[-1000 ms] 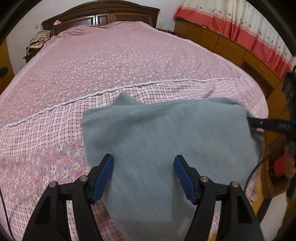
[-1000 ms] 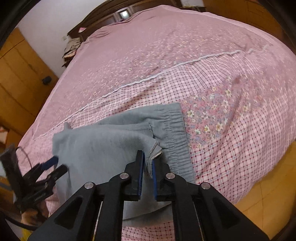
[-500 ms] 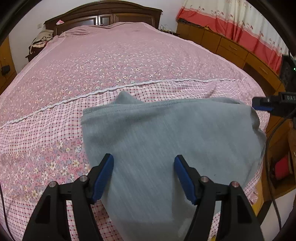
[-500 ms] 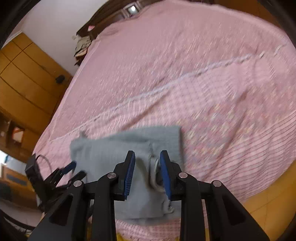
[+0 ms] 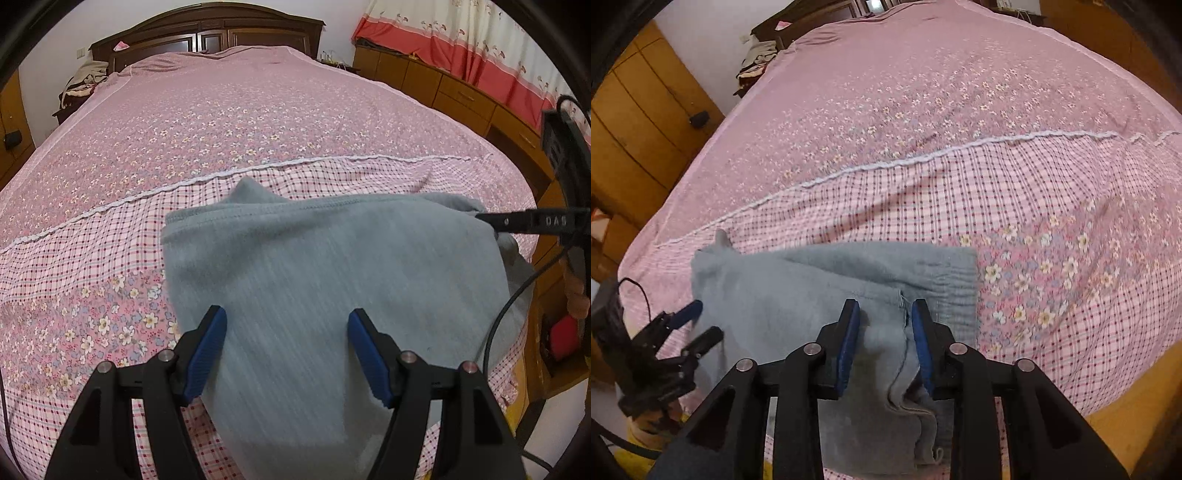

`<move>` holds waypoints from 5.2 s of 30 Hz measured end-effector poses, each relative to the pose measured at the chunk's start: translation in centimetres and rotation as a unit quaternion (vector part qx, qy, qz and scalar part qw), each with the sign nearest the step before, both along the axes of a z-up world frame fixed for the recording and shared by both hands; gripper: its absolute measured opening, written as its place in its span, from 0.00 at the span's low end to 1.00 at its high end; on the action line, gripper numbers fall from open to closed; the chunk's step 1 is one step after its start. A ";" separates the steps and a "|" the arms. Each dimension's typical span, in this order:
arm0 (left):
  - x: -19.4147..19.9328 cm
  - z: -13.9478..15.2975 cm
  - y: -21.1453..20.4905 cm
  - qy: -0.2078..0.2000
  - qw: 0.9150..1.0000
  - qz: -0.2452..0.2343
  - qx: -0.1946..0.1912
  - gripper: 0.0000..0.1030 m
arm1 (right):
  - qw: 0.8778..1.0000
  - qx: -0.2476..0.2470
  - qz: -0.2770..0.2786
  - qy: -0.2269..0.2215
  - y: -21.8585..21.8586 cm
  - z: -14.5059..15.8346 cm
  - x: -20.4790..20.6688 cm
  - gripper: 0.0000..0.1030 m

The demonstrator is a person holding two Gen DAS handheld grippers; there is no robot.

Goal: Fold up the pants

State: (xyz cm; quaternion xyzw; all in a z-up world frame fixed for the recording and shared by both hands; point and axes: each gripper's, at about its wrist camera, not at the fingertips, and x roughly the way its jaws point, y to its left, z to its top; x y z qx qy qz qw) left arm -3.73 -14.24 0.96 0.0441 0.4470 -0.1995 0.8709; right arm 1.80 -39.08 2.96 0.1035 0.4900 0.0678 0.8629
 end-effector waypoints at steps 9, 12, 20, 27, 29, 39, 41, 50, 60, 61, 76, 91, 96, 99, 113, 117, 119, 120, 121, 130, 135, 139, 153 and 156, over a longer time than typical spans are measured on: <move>-0.1 -0.1 -0.3 -0.001 1.000 0.001 0.000 0.72 | 0.992 -0.113 0.041 -0.025 3.1 -0.9 0.7 0.33; -0.1 -0.1 -0.4 0.000 1.000 0.001 -0.004 0.72 | 0.988 -0.140 0.054 -0.043 4.1 -0.9 0.3 0.24; 0.0 -0.1 -0.3 -0.001 1.000 0.000 -0.004 0.72 | 0.972 -0.202 0.082 -0.082 6.3 0.3 -1.8 0.11; 0.0 0.1 0.3 0.001 1.000 0.001 -0.009 0.72 | 0.950 -0.254 0.048 -0.173 7.3 3.8 -3.6 0.11; 0.1 0.1 0.2 0.000 1.000 0.001 -0.007 0.72 | 0.945 -0.281 0.040 -0.160 7.5 3.3 -2.8 0.12; 0.1 0.1 -0.2 0.002 1.000 0.004 -0.004 0.73 | 0.983 -0.133 -0.103 -0.078 -3.0 3.3 -2.3 0.16; 0.1 0.2 -0.4 0.002 1.000 0.007 -0.002 0.73 | 0.987 -0.094 -0.105 -0.079 -4.1 4.1 -3.9 0.19; -0.5 0.5 0.1 0.010 1.000 0.015 -0.014 0.73 | 0.995 0.066 -0.070 -0.018 -3.2 1.2 -7.2 0.19; -1.1 0.6 0.4 0.013 1.000 0.012 -0.020 0.72 | 0.995 0.009 -0.069 -0.074 -1.0 2.4 -8.6 0.08; -1.1 0.5 0.4 0.012 1.000 0.011 -0.021 0.72 | 0.996 -0.006 -0.072 -0.060 -1.0 1.7 -8.4 0.08; -1.5 0.2 0.1 0.010 1.000 0.013 -0.011 0.73 | 0.994 -0.025 -0.065 -0.084 -1.1 4.7 -4.9 0.22; -2.0 0.4 0.8 0.009 0.999 0.009 -0.029 0.72 | 0.992 -0.063 -0.088 -0.060 0.7 0.6 1.8 0.01; -1.8 1.8 1.8 0.007 0.998 0.011 -0.067 0.72 | 0.992 -0.070 -0.045 -0.100 2.8 3.4 -1.6 0.08; -1.0 2.1 1.9 -0.004 0.998 0.015 -0.054 0.72 | 0.991 -0.076 -0.027 -0.102 3.6 3.6 -2.9 0.09; 3.6 1.0 1.5 -0.009 0.999 0.032 -0.043 0.71 | 0.989 -0.109 -0.056 -0.080 1.9 0.2 -0.6 0.17; 5.6 0.4 2.1 -0.003 0.998 0.037 -0.045 0.68 | 0.991 -0.070 -0.079 -0.080 0.2 -0.9 0.4 0.23; 6.2 0.3 2.3 -0.004 0.998 0.040 -0.051 0.68 | 0.991 -0.064 -0.084 -0.080 -0.1 -0.6 0.3 0.23; 6.5 0.5 2.4 -0.003 0.998 0.041 -0.053 0.68 | 0.991 -0.064 -0.089 -0.082 -0.3 -0.3 0.1 0.23; 6.6 0.7 2.5 -0.002 0.998 0.042 -0.056 0.68 | 0.990 -0.066 -0.093 -0.083 -0.3 0.0 -0.1 0.23; 3.7 2.7 4.7 -0.015 0.997 0.064 -0.040 0.68 | 0.987 -0.097 -0.086 -0.096 0.8 2.5 -5.3 0.23; 1.4 2.3 6.1 0.009 0.995 0.088 -0.046 0.68 | 0.989 -0.088 -0.072 -0.089 2.5 2.1 -7.7 0.24; -0.2 1.6 6.4 0.028 0.994 0.093 -0.048 0.68 | 0.991 -0.080 -0.068 -0.087 3.4 1.9 -8.9 0.30; -2.8 -1.1 4.0 0.073 0.994 0.070 -0.049 0.68 | 0.992 -0.061 -0.084 -0.072 3.4 -1.0 -9.2 0.37; -2.9 -1.7 3.3 0.077 0.993 0.069 -0.048 0.68 | 0.992 -0.051 -0.086 -0.072 3.2 -1.3 -9.1 0.38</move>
